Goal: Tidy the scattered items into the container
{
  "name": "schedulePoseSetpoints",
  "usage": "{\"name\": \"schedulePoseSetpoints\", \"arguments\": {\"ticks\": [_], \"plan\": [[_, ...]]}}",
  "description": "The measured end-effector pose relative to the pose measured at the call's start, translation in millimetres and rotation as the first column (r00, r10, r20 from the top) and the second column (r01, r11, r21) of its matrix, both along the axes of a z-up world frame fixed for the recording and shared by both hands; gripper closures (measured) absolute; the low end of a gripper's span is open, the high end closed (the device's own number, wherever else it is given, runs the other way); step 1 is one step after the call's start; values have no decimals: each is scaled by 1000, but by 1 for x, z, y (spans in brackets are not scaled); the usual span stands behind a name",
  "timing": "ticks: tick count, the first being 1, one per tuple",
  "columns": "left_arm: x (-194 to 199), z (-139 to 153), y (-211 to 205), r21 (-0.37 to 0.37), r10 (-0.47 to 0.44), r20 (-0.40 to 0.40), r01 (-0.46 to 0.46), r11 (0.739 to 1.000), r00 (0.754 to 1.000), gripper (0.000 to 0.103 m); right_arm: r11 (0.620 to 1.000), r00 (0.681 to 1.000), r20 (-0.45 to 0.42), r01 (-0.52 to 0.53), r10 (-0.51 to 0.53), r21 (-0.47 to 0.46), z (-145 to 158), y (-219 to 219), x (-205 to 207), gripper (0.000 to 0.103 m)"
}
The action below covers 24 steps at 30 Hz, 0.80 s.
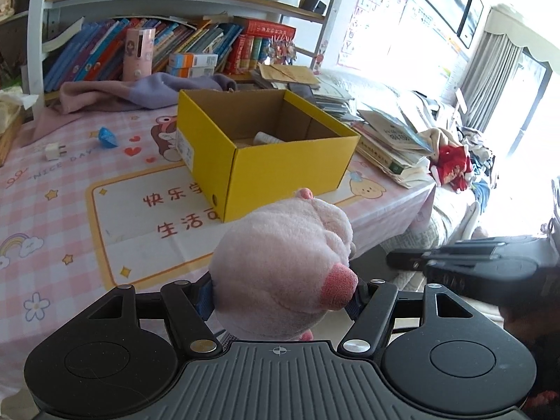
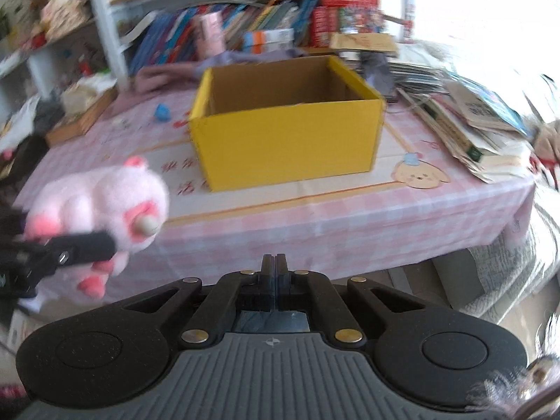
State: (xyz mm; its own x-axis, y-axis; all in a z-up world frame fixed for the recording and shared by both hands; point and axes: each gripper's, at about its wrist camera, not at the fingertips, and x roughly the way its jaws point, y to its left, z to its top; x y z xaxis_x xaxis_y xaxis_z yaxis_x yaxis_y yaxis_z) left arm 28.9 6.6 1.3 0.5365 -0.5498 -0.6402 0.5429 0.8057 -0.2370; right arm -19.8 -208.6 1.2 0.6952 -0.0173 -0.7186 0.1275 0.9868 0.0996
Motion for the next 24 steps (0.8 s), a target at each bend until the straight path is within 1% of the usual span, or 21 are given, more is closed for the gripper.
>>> {"name": "schedulePoseSetpoints", "arguments": {"ticks": [4, 8, 11, 15, 20, 24], "plan": [[0, -1, 3, -3, 19, -6, -19, 1000, 1000, 35, 997, 998, -43, 55, -53, 56, -7, -16, 5, 102], [0, -3, 10, -14, 48, -21, -49, 999, 999, 35, 991, 993, -69, 101, -95, 85, -12, -23, 7, 102], [-2, -3, 16, -21, 60, -24, -61, 998, 998, 35, 981, 984, -89, 164, -155, 106, -15, -31, 3, 102], [-6, -3, 20, -24, 59, -22, -59, 998, 998, 35, 968, 973, -124, 213, -197, 132, -22, -37, -5, 102], [-12, -6, 22, -25, 33, -27, -33, 999, 999, 35, 969, 972, -129, 212, -195, 130, -24, -28, -13, 102], [-16, -12, 21, -46, 8, -57, -11, 999, 998, 35, 970, 966, -159, 221, -203, 103, -27, -23, -22, 102]]}}
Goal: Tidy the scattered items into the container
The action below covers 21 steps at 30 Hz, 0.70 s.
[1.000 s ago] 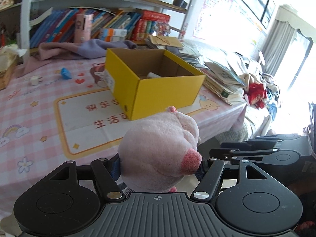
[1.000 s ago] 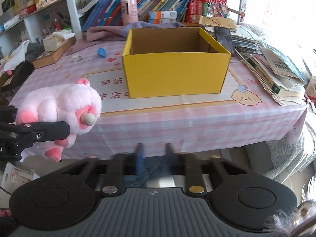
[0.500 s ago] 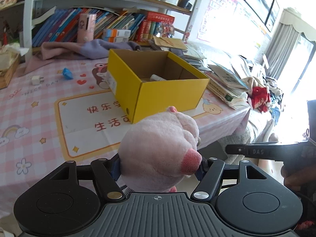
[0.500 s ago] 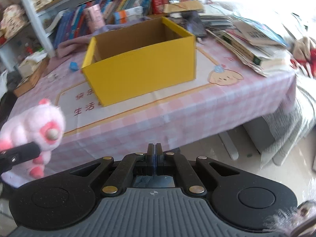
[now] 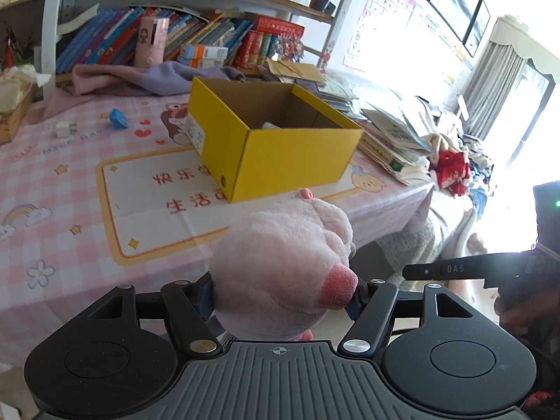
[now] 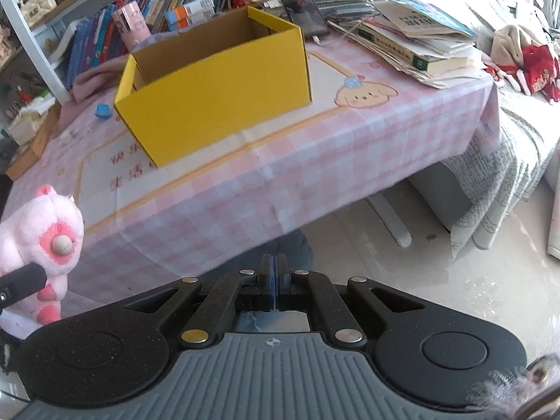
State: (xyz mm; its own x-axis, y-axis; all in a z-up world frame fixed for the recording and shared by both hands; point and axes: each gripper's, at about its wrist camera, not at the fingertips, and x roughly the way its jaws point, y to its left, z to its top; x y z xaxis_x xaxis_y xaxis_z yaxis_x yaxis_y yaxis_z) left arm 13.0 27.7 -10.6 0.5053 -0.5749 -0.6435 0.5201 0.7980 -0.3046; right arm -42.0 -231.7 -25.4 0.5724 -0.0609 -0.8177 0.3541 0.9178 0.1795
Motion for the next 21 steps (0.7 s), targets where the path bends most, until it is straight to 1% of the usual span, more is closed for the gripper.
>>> {"name": "schedulePoseSetpoints", "arguments": {"ticks": [7, 13, 14, 16, 17, 18, 21], "plan": [[-3, -11, -15, -27, -56, -48, 54, 998, 997, 35, 999, 998, -57, -13, 11, -32, -3, -2, -13, 101], [-1, -22, -32, -26, -58, -89, 56, 998, 994, 35, 998, 993, -111, -42, 37, -47, -19, -15, -10, 101], [0, -24, -37, -24, -59, -97, 57, 998, 994, 35, 998, 992, -121, -49, 43, -49, -22, -19, -9, 97], [1, -30, -50, -16, -61, -115, 59, 998, 992, 35, 997, 989, -137, -58, 51, -52, -29, -28, -9, 79], [2, -33, -57, -11, -62, -125, 61, 998, 990, 35, 997, 989, -141, -62, 53, -55, -32, -33, -9, 61], [2, -36, -66, -4, -64, -135, 64, 998, 989, 35, 996, 988, -143, -67, 58, -60, -36, -40, -10, 52], [0, -47, -95, 28, -64, -164, 70, 997, 984, 35, 995, 983, -162, -91, 82, -51, -52, -64, -9, 49]]}}
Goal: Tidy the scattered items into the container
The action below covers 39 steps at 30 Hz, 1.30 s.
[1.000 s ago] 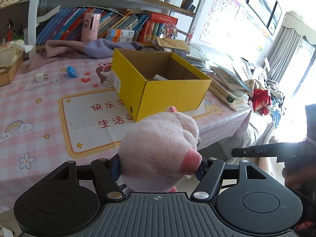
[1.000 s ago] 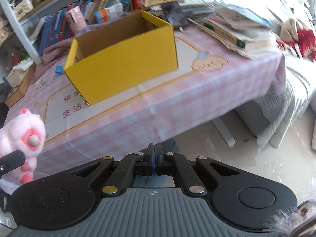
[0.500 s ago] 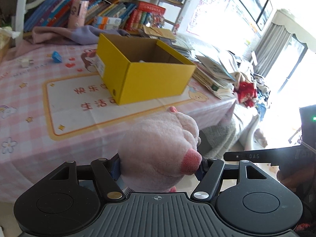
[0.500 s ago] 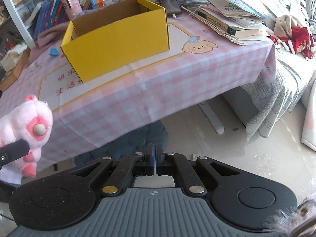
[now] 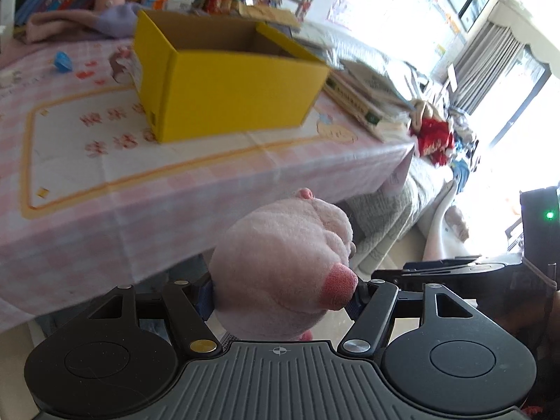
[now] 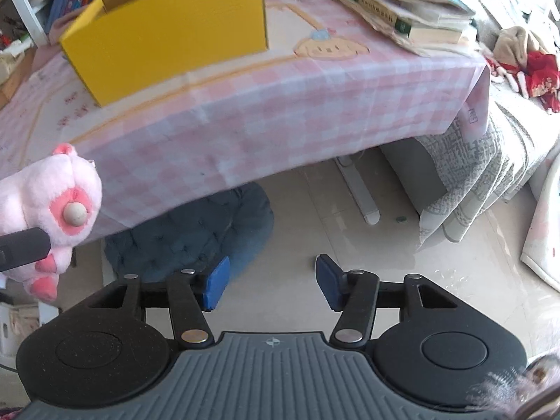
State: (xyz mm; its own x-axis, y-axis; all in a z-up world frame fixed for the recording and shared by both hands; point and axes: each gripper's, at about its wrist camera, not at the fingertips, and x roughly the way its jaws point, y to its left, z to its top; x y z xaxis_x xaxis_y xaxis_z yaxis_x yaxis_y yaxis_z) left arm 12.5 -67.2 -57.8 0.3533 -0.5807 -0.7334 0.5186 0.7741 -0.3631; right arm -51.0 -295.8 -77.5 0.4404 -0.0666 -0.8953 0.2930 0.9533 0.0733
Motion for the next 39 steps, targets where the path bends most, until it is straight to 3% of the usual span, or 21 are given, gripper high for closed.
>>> {"name": "schedulePoseSetpoints", "arguments": {"ticks": [8, 15, 25, 29, 34, 39], "plan": [[0, -52, -64, 109, 55, -26, -52, 993, 998, 35, 994, 993, -60, -98, 100, 41, -82, -65, 27, 48], [29, -154, -113, 133, 92, -79, -81, 988, 993, 35, 987, 989, -30, -146, 148, 61, -164, -94, 61, 47], [55, -335, -152, 217, 102, -113, -75, 973, 988, 35, 989, 982, -123, -141, 145, 35, -351, -124, 79, 46], [56, -393, -153, 257, 99, -138, -61, 965, 985, 35, 988, 976, -154, -148, 155, 53, -423, -126, 84, 46], [64, -449, -159, 305, 90, -140, -44, 951, 986, 35, 987, 979, -128, -162, 162, 4, -496, -124, 93, 46], [73, -485, -163, 321, 93, -130, -47, 946, 987, 35, 996, 991, -95, -93, 92, -6, -557, -133, 103, 44]]}}
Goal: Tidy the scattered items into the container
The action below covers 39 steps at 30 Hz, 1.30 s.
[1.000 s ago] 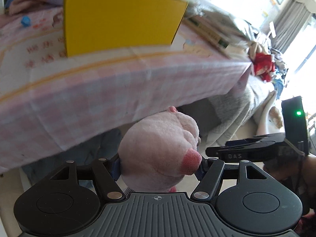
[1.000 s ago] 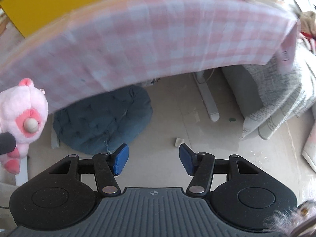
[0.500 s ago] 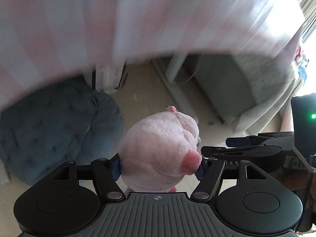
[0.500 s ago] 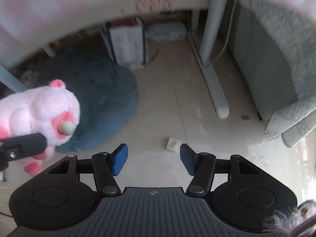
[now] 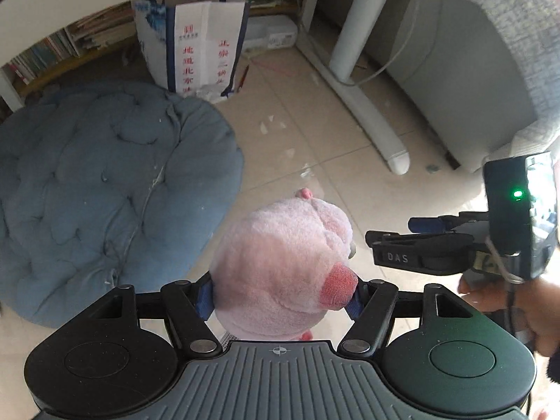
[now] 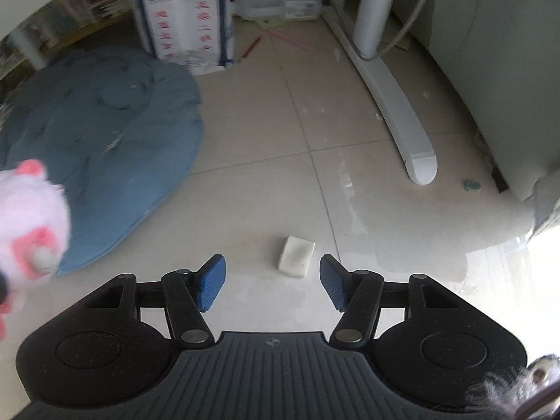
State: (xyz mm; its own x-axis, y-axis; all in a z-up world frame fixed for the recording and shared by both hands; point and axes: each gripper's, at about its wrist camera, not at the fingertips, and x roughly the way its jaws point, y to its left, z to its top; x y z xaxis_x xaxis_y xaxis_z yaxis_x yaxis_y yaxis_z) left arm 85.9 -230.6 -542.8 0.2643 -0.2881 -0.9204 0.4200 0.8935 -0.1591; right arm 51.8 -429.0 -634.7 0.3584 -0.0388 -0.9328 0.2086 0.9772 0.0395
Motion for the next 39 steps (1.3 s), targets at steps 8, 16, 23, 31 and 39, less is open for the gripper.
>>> {"name": "schedulePoseSetpoints", "arguments": {"ticks": [8, 16, 23, 31, 39], "plan": [[1, -29, -1, -35, 7, -30, -8, 999, 1000, 35, 998, 997, -30, 65, -66, -26, -91, -8, 16, 29], [-3, -50, -7, -16, -48, -26, 47, 999, 999, 35, 991, 984, -119, 130, -134, -41, -166, -19, 36, 43], [-4, -61, -16, -41, -62, -48, 60, 997, 997, 35, 984, 975, -133, 178, -177, -9, -185, -35, 39, 56], [-6, -62, -24, -73, -82, -40, 79, 994, 996, 35, 990, 981, -134, 143, -142, -3, -194, -32, 45, 67], [-15, -52, -17, -81, -104, -28, 101, 992, 994, 35, 988, 976, -158, 151, -152, -20, -198, -29, 54, 65]]}}
